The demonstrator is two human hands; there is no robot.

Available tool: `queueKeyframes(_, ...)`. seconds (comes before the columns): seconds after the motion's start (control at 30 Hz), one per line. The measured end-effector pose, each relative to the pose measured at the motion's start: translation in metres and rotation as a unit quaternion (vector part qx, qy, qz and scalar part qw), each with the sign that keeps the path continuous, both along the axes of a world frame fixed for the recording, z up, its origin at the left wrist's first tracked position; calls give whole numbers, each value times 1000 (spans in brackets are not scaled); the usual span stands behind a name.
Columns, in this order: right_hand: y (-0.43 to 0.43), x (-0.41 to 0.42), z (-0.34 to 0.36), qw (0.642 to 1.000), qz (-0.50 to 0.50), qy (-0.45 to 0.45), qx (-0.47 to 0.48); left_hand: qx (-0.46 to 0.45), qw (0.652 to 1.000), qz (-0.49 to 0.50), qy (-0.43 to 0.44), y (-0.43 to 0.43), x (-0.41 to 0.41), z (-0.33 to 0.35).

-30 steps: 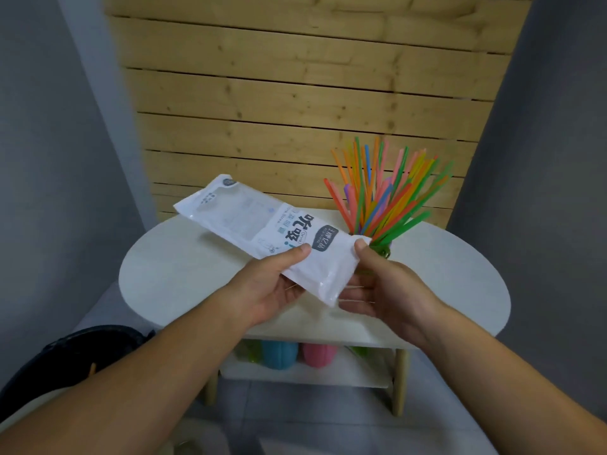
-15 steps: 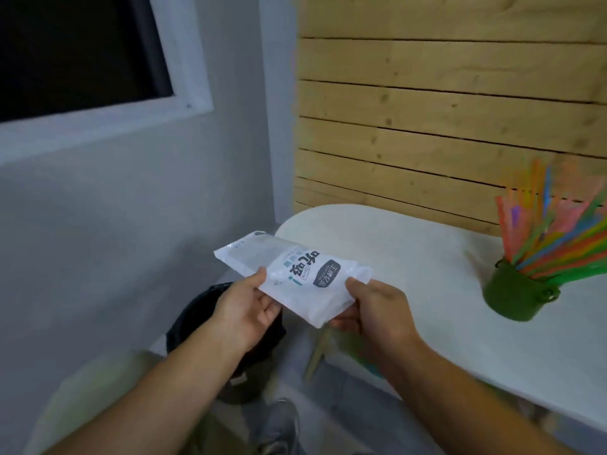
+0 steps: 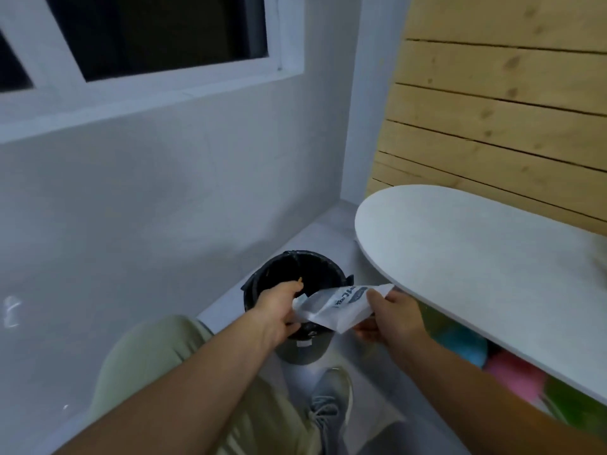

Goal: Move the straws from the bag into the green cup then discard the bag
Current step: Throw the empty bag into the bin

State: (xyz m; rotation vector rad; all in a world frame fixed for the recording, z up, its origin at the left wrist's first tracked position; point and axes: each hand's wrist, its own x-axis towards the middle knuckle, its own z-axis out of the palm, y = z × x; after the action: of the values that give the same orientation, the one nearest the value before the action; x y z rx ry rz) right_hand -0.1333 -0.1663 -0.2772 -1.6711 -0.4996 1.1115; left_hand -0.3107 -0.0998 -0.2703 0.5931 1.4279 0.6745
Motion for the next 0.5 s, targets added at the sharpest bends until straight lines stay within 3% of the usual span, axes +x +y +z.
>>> queueKeyframes(0.27,13,-2,-8,989,95,4,-111,82,995,-47,12,-6,14,18)
queueKeyframes(0.37,-13,15,5,991,102,-31,-86,145,980,-127,44,-8,32,27)
queueKeyframes(0.5,-74,57,55,979,156,-122,-52,212,945,-247,19,-20,78,64)
